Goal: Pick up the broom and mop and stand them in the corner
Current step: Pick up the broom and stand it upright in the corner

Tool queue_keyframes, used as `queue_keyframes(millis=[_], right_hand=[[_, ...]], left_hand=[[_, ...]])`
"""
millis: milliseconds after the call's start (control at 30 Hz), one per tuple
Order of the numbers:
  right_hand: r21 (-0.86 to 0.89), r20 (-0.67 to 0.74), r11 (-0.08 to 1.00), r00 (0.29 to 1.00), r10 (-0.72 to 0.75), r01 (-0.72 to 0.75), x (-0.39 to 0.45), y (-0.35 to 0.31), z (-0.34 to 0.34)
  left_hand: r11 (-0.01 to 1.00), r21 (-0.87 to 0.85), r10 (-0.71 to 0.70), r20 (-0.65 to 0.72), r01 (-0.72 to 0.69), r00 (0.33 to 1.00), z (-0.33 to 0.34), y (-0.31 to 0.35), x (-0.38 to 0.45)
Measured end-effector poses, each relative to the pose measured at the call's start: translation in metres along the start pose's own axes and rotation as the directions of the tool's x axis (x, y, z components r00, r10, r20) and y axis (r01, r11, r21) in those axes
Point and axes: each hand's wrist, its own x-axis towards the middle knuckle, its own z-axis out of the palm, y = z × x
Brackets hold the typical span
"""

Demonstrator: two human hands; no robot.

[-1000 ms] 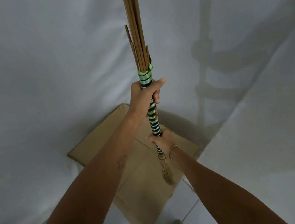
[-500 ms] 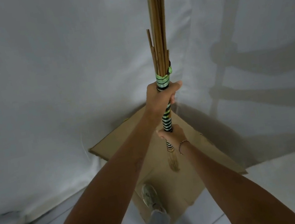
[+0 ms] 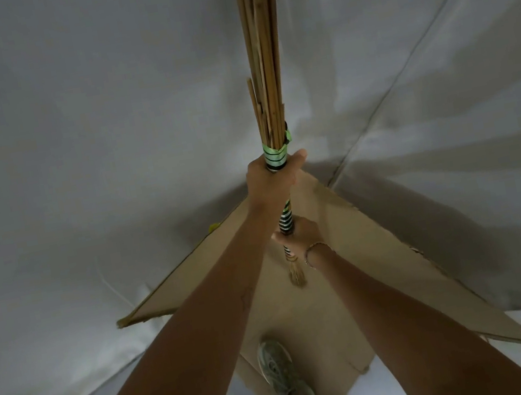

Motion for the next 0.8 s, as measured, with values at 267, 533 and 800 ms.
queue_keyframes(millis=[267, 533, 800], right_hand=[[-0.094, -0.063, 0.995, 0.998, 0.01, -0.016, 0.062, 0.023, 0.029], [-0.031, -0.175, 0.999, 0.985, -0.016, 0.011, 0.087, 0.012, 0.031], [-0.255, -0.125, 0.967, 0.991, -0.039, 0.006, 0.089, 0.003, 0.011]], left_hand=[[0.997, 0.021, -0.079, -0.028, 0.079, 0.996, 0.01, -0.059, 0.046], [0.994, 0.08, -0.087, 0.206, 0.072, 0.975, 0.004, -0.061, 0.065], [0.987, 0.159, -0.055, 0.122, 0.035, 0.991, 0.003, -0.047, 0.077]])
